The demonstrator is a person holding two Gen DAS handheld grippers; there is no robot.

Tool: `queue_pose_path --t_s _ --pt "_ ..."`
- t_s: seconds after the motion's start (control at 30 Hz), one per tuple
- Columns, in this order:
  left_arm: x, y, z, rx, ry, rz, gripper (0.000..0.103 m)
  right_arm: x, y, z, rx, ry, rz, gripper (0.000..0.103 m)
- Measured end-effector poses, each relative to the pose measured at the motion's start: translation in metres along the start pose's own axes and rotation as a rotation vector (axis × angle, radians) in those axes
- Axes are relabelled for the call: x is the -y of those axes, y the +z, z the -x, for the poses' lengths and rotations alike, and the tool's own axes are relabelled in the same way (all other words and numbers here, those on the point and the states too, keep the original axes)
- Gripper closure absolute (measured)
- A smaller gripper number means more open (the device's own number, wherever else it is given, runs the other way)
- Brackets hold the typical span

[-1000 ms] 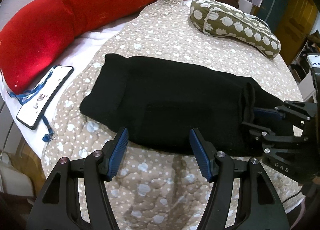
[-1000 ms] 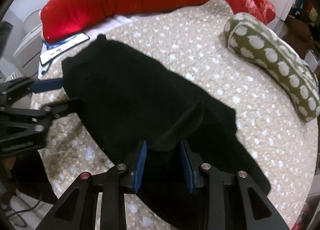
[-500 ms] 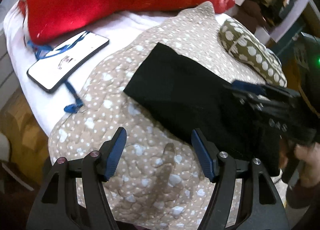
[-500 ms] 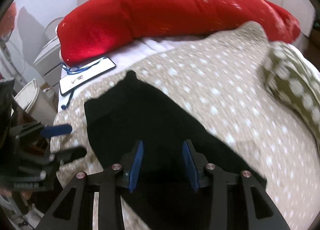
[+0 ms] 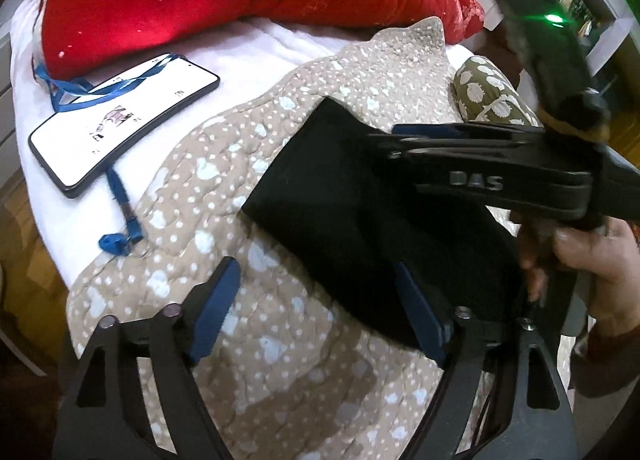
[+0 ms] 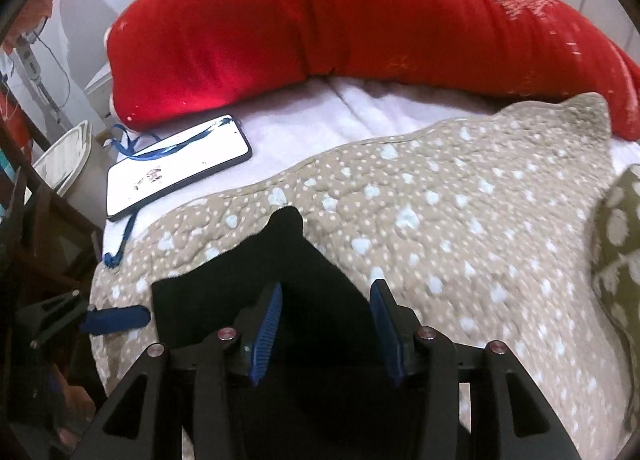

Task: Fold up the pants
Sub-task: 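Lift the pants with the right gripper and fold them toward the left gripper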

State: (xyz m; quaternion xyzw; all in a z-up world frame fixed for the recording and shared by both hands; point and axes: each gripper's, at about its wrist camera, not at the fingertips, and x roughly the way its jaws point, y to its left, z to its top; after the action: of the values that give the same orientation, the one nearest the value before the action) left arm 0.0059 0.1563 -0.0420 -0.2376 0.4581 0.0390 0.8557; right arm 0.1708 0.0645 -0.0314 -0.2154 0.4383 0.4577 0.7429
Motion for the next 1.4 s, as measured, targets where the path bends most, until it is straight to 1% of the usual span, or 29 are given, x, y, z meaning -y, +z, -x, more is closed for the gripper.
queue_pose_path --t_s 0.07,0.2,0.23,0.27,0.3,0.33,0.37,0.4,0.43,0.5,0.57,0.6,0.7,0.73,0.77,0.83,0.87,0.93,0.97,1.03,1.07,1.1,1.13,1.17,1.23,1.27,1.3,1.37,1.4 --pt "0.002 0.001 -0.003 0.009 -0.006 -0.010 0.016 0.000 0.004 -0.012 -0.012 0.039 0.009 0.059" --pt "0.003 0.006 -0.010 0.028 -0.030 -0.012 0.016 0.002 0.006 -0.024 0.016 0.085 -0.021 0.060" --pt "0.000 0.008 -0.011 0.049 -0.052 0.004 0.019 0.003 0.005 -0.025 0.028 0.099 -0.041 0.062" --pt "-0.002 0.009 -0.012 0.057 -0.065 0.018 0.038 0.003 0.004 -0.024 0.041 0.098 -0.051 0.067" --pt "-0.001 0.012 -0.015 0.052 -0.068 0.023 0.052 0.002 0.003 -0.023 0.055 0.098 -0.053 0.075" --pt "-0.002 0.015 -0.018 0.023 -0.090 0.027 0.071 0.001 0.001 -0.018 0.072 0.101 -0.056 0.079" --pt "-0.002 0.016 -0.018 0.014 -0.109 0.030 0.076 0.001 -0.002 -0.012 0.087 0.107 -0.060 0.085" --pt "0.000 0.016 -0.016 0.024 -0.119 0.024 0.078 0.001 -0.005 -0.002 0.111 0.117 -0.067 0.087" --pt "0.006 0.015 -0.007 0.056 -0.116 -0.011 0.079 0.001 -0.008 0.010 0.140 0.124 -0.073 0.088" --pt "0.020 0.011 0.014 0.114 -0.124 -0.078 0.081 0.001 -0.015 0.036 0.194 0.124 -0.075 0.089" --pt "0.036 0.005 0.032 0.152 -0.152 -0.132 0.082 0.002 -0.025 0.068 0.251 0.124 -0.073 0.090" --pt "0.051 -0.001 0.044 0.175 -0.182 -0.182 0.082 0.001 -0.030 0.081 0.268 0.120 -0.068 0.090" --pt "0.089 -0.021 0.056 0.184 -0.220 -0.306 0.082 0.006 -0.061 0.124 0.286 0.055 -0.066 0.091" --pt "0.107 -0.032 0.055 0.174 -0.239 -0.360 0.082 0.010 -0.075 0.136 0.281 0.035 -0.074 0.091" --pt "0.115 -0.039 0.053 0.165 -0.250 -0.385 0.082 0.016 -0.090 0.148 0.272 0.013 -0.086 0.091" --pt "0.142 -0.060 0.038 0.111 -0.276 -0.458 0.082 0.030 -0.126 0.161 0.226 -0.040 -0.136 0.092" --pt "0.152 -0.068 0.028 0.079 -0.289 -0.482 0.082 0.039 -0.149 0.163 0.184 -0.077 -0.172 0.093" --pt "0.175 -0.090 0.000 -0.023 -0.305 -0.541 0.082 0.056 -0.181 0.166 0.120 -0.127 -0.230 0.093" --pt "0.183 -0.099 -0.007 -0.059 -0.308 -0.575 0.082 0.069 -0.203 0.162 0.087 -0.154 -0.296 0.093" --pt "0.196 -0.112 -0.005 -0.047 -0.281 -0.646 0.082 0.087 -0.230 0.162 0.079 -0.178 -0.416 0.093" --pt "0.200 -0.116 -0.001 -0.060 -0.290 -0.678 0.082 0.094 -0.240 0.163 0.087 -0.181 -0.467 0.093" --pt "0.204 -0.116 0.001 -0.091 -0.299 -0.700 0.082 0.098 -0.250 0.167 0.114 -0.160 -0.519 0.092" --pt "0.204 -0.116 0.009 -0.100 -0.294 -0.717 0.082 0.098 -0.258 0.172 0.149 -0.126 -0.550 0.091" --pt "0.202 -0.116 0.015 -0.085 -0.284 -0.727 0.080 0.095 -0.264 0.177 0.202 -0.066 -0.576 0.087" --pt "0.191 -0.108 0.028 -0.030 -0.242 -0.741 0.077 0.087 -0.266 0.179 0.256 0.006 -0.590 0.066" --pt "0.183 -0.104 0.034 -0.030 -0.241 -0.729 0.077 0.082 -0.264 0.178 0.271 0.031 -0.588 0.052" --pt "0.175 -0.095 0.037 -0.034 -0.233 -0.705 0.077 0.077 -0.258 0.172 0.278 0.048 -0.583 0.052" --pt "0.161 -0.086 0.046 -0.005 -0.201 -0.674 0.077 0.073 -0.249 0.162 0.290 0.069 -0.598 0.052" --pt "0.155 -0.083 0.049 0.002 -0.200 -0.672 0.077 0.071 -0.244 0.156 0.301 0.094 -0.611 0.052"
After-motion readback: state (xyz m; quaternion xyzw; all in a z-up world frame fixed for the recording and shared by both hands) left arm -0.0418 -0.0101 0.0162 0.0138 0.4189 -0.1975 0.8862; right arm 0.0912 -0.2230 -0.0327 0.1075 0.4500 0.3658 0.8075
